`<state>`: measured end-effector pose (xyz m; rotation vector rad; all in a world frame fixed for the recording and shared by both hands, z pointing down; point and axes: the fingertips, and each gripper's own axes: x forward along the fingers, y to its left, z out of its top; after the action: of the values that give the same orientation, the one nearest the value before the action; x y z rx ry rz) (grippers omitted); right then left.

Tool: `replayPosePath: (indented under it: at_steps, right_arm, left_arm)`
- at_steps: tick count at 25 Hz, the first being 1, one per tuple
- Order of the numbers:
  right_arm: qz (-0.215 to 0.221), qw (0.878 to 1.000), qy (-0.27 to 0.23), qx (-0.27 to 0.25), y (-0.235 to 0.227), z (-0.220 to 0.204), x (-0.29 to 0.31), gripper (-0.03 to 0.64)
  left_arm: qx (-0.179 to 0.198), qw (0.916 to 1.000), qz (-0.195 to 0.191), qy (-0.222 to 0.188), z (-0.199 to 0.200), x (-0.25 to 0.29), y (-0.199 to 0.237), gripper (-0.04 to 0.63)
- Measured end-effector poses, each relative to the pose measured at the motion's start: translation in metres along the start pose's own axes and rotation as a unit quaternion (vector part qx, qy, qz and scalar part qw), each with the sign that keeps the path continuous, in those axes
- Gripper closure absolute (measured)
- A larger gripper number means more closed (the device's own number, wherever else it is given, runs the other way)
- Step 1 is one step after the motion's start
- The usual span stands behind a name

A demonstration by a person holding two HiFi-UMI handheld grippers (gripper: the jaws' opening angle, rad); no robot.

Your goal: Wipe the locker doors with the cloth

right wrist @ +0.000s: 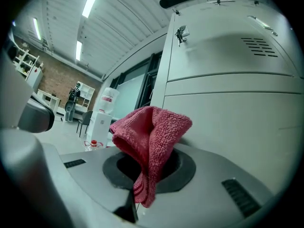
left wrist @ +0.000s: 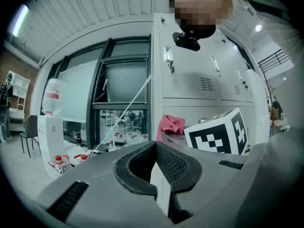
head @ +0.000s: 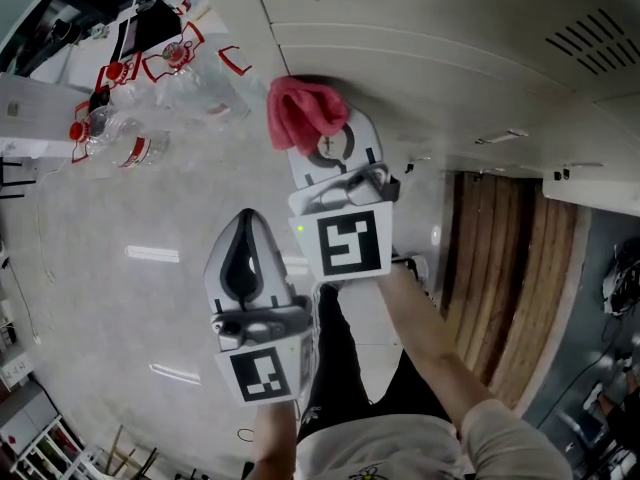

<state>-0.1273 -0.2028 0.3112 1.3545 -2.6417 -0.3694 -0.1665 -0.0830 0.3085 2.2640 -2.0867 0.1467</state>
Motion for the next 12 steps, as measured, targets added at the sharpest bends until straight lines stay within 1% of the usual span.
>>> replayPosePath:
  at_steps: [3, 6, 9, 10, 12]
  right_arm:
    - [-0.002, 1.0, 0.0, 0.003, -0.005, -0.001, -0.002, 0.586]
    - [-0.015, 1.0, -0.001, 0.007, -0.021, -0.003, -0.013, 0.586]
    - [-0.036, 0.999, 0.003, 0.012, -0.047, -0.008, -0.032, 0.586]
    - [-0.045, 0.999, 0.005, 0.014, -0.057, -0.01, -0.04, 0.586]
    - [-0.069, 0.997, 0.006, 0.018, -0.079, -0.014, -0.059, 0.586]
  left_arm:
    - [0.001, 1.0, -0.005, -0.002, 0.002, 0.007, -0.005, 0.578]
    - [0.001, 0.9999, -0.015, -0.003, 0.002, 0.013, -0.016, 0.578]
    - [-0.003, 0.9992, -0.031, -0.025, 0.011, 0.018, -0.035, 0.578]
    - [-0.005, 0.9991, -0.032, -0.026, 0.012, 0.019, -0.041, 0.578]
    - [-0.008, 0.9994, -0.031, -0.01, 0.005, 0.021, -0.053, 0.578]
